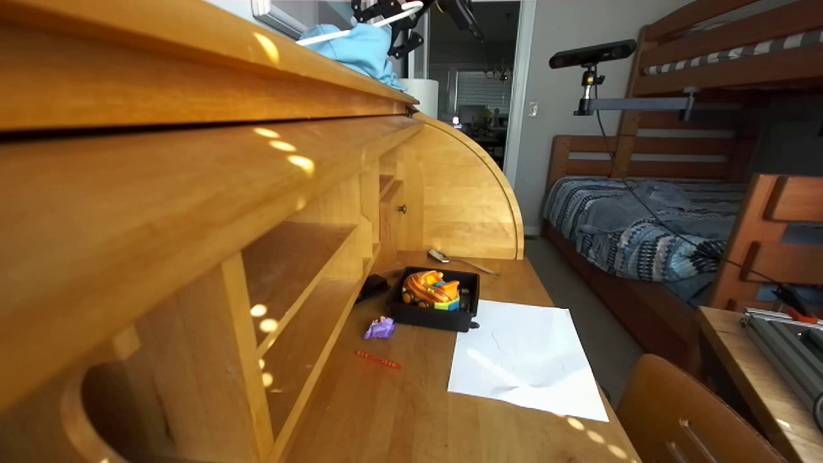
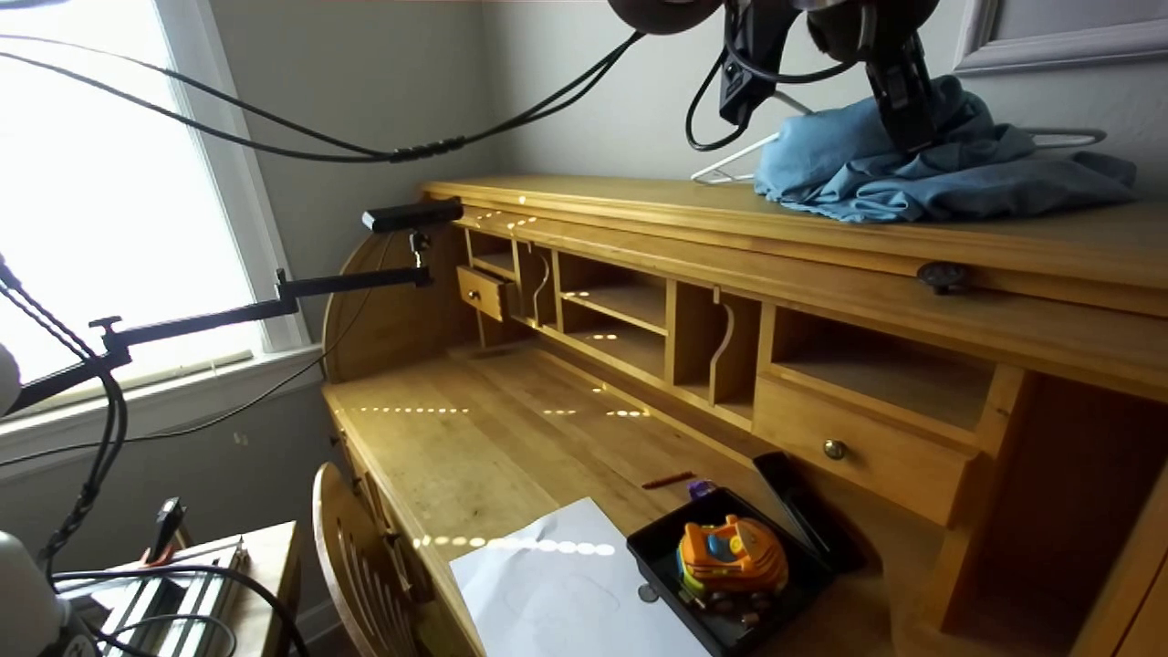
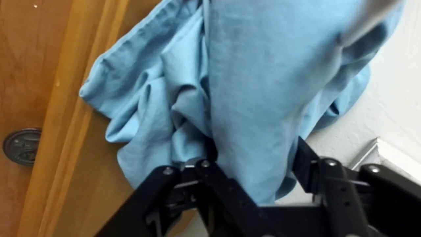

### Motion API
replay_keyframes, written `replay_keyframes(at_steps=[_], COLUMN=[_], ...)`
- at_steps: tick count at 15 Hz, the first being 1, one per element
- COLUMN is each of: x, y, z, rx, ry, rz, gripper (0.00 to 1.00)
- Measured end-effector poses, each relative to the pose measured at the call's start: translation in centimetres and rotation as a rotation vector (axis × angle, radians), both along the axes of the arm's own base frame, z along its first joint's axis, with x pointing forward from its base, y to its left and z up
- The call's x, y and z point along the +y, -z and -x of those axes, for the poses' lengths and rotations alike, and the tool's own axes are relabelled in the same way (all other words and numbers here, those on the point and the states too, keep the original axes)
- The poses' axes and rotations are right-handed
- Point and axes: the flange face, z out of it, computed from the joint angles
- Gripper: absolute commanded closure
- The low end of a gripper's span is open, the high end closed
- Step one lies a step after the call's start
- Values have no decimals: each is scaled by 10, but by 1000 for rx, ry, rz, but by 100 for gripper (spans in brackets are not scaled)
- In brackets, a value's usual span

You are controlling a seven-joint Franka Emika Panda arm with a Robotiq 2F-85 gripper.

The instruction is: Use the blue towel to wipe the top of the shelf.

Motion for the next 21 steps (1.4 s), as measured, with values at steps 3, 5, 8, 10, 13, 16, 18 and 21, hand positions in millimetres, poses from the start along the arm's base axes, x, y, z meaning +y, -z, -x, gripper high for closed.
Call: replay_keyframes(at_steps=[3,5,8,10,13,16,18,21], x=[-5,-5,2,14,48,86,112,149], y=[2,3,8,13,24,24,22,19], z=[0,0,0,-1,0,4,9,20], rx=[11,20,62,106,175,210,229,256], ry=[4,-3,-41,-91,-207,-336,-423,-557], rz=[-1,19,72,104,141,168,186,215], gripper=[95,100,99,99,99,99,99,99])
